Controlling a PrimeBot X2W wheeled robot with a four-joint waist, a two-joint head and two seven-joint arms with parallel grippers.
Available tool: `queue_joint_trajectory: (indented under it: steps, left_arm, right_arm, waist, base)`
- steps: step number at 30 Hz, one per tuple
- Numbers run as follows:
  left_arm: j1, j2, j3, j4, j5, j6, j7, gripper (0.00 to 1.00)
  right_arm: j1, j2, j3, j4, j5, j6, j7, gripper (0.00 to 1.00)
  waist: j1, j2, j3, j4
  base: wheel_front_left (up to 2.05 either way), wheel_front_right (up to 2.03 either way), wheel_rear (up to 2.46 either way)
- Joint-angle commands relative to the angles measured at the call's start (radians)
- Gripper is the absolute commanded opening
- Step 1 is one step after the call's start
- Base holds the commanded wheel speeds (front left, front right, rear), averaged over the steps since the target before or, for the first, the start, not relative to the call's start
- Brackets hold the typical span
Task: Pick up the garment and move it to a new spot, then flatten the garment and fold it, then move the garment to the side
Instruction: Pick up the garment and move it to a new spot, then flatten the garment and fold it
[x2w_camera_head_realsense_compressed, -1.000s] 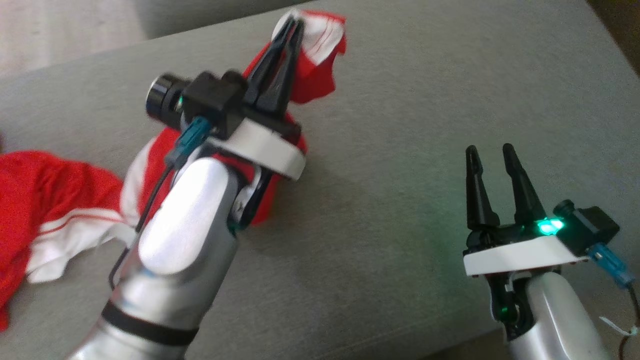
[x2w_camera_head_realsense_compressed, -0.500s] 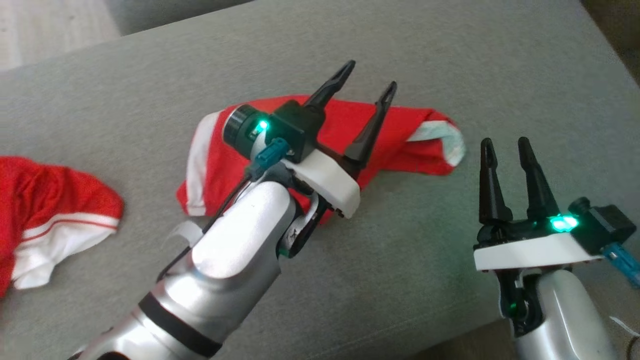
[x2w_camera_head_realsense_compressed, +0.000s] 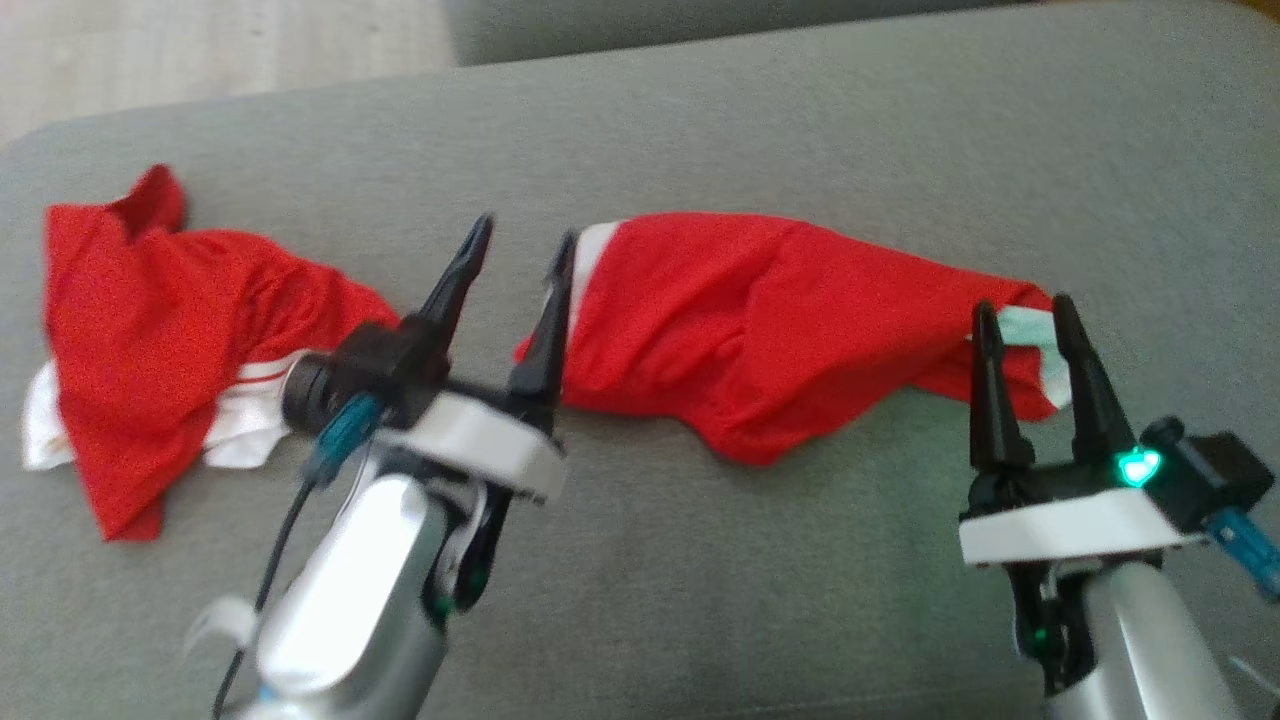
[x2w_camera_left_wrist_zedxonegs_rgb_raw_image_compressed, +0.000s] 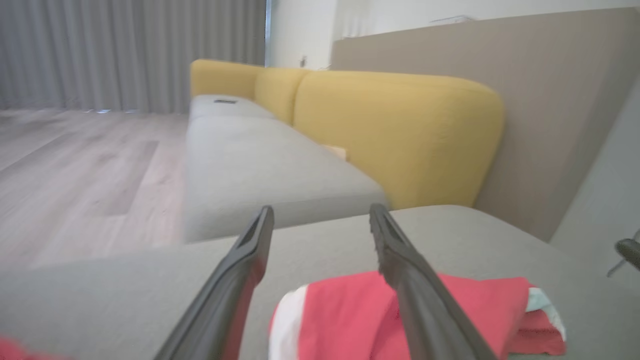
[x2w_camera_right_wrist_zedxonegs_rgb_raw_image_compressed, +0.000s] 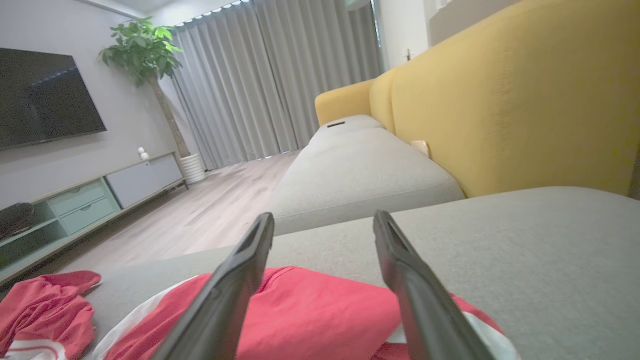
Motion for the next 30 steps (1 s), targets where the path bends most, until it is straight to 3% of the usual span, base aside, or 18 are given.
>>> queue_joint_trajectory:
  steps: [1,12,21,30]
  left_arm:
    - [0.018,0.016,0.068,-0.056,0.016,-0.004,-0.005,1.00]
    - [0.295,-0.036,0.216,-0.144,0.073,-0.075,-0.005,1.00]
    - [0.304,-0.060,0.245,-0.151,0.107,-0.115,-0.005,1.00]
    - [0.299,-0.063,0.237,-0.143,0.099,-0.121,-0.005,1.00]
  right_arm:
    - [0.011,-0.006,0.028,-0.031,-0.010,-0.001,-0.011,1.00]
    - [0.076,-0.006,0.063,-0.011,-0.014,-0.001,-0.011,1.00]
    - [0.081,-0.006,0.116,0.021,-0.023,-0.001,-0.011,1.00]
    - [0.020,-0.006,0.223,0.191,-0.129,-0.001,0.029,1.00]
  waist:
    - [0.0000,0.0000,-0.039,0.057]
    - [0.0000,0.0000,-0.078,0.096]
    - [0.0000,0.0000,-0.067,0.104]
    - [0.0000,0.0000,-0.029,0.142]
  base:
    - [0.00,0.00,0.00]
    - [0.00,0.00,0.00]
    - [0.00,0.00,0.00]
    - [0.00,0.00,0.00]
